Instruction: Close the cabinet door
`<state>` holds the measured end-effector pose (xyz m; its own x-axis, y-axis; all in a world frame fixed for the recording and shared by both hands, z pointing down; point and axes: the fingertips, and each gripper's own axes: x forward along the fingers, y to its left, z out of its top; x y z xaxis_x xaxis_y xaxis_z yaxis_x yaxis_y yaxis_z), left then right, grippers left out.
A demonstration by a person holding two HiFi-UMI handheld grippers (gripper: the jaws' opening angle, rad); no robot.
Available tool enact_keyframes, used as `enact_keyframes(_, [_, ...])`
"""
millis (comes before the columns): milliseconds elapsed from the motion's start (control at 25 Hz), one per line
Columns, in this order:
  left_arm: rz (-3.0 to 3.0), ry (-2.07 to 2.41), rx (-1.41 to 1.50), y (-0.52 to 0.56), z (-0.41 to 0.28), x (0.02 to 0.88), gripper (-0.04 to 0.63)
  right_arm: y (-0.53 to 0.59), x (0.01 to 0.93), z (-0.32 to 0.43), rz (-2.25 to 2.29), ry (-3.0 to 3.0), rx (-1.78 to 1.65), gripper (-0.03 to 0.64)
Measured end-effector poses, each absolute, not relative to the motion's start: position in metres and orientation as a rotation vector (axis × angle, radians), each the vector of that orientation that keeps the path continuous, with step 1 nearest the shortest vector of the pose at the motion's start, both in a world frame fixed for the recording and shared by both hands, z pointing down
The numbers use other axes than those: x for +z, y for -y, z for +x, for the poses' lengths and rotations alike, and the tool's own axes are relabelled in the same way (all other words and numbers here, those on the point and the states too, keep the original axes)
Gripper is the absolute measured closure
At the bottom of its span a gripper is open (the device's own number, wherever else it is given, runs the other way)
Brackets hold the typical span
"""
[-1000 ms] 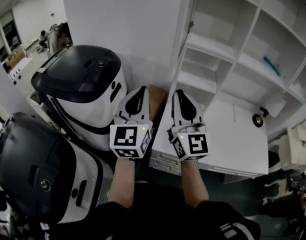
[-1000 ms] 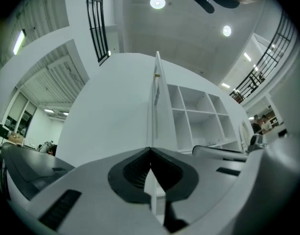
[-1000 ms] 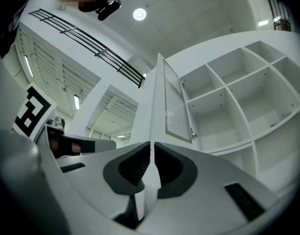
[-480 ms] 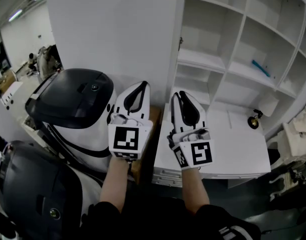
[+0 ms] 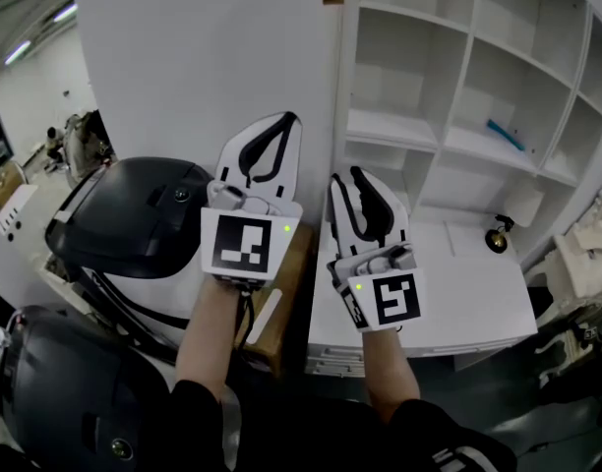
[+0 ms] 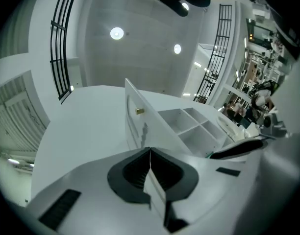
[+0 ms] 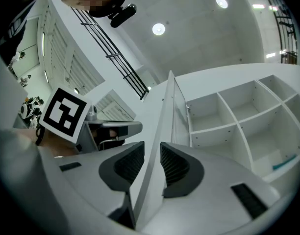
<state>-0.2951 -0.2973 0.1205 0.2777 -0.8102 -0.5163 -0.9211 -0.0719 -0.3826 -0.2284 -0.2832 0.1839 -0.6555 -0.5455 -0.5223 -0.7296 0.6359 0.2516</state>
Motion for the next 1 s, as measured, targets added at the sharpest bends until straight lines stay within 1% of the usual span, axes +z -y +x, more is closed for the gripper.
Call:
enact_keyframes(320, [-1.867, -1.429, 0.225, 0.313, -0.289, 0.087, 0.583, 0.292, 0.172, -0.237, -1.067, -2.443, 0.704, 0.479])
enact_keyframes(480, [-1.934, -1.355, 0.322, 0.308, -0.285, 0.065, 0.581, 0.292, 0.162, -0.241, -1.093, -2.426, 0.754, 0.476])
enact_keyframes(560, [-1.962, -1.316, 0.351, 0.307, -0.282, 0.056, 0.556, 0.293, 0.155, -0.241, -1.107, -2.413, 0.782, 0.474])
enact_keyframes(720, [-1.961, -1.282, 0.348, 0.309, -0.280, 0.034, 0.535, 0.294, 0.144, -0.243, -1.107, -2.395, 0.818, 0.474])
enact_keyframes(1000, [-1.911, -1.245, 0.253, 0.316, -0.278, 0.000, 0.522, 0.298, 0.132, -0.251, -1.163, -2.381, 0.817, 0.476])
